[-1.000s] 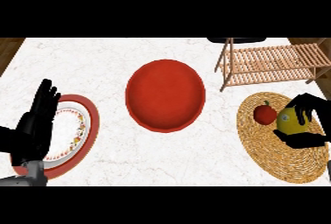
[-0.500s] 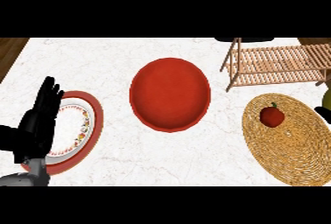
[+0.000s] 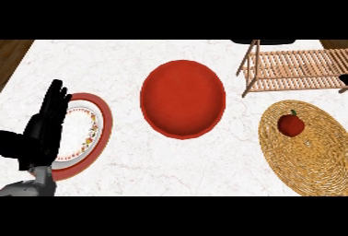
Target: Pick the lemon from the placemat and place it in the tiered shelf
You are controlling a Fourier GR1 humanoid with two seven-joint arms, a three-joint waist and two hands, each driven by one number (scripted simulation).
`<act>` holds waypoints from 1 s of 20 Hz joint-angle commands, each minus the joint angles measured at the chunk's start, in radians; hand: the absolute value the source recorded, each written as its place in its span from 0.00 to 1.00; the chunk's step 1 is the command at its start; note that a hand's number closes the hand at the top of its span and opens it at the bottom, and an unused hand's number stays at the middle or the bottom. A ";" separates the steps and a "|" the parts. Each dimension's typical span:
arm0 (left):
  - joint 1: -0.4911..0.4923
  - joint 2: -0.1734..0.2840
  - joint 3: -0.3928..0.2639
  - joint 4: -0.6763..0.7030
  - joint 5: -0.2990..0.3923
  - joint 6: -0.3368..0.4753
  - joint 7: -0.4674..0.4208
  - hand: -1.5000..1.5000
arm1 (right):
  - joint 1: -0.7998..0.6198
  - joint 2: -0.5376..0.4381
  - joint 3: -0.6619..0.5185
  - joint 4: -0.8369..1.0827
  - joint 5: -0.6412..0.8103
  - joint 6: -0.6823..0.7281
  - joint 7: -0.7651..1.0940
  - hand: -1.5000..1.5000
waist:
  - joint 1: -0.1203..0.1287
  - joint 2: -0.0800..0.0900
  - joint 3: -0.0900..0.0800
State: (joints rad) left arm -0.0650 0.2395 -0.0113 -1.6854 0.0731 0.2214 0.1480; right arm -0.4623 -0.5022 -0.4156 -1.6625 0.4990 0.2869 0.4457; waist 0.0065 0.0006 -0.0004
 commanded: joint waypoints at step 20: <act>-0.056 -0.034 0.032 -0.002 -0.033 -0.033 0.046 0.50 | -0.330 0.055 -0.023 0.867 0.064 -0.506 -0.435 1.00 | 0.017 0.006 0.002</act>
State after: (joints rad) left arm -0.0960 0.2002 0.0158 -1.6587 0.0419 0.1813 0.1445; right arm -0.7535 -0.4986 -0.4013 -0.8895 0.5905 -0.1247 0.0378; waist 0.0179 0.0050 0.0005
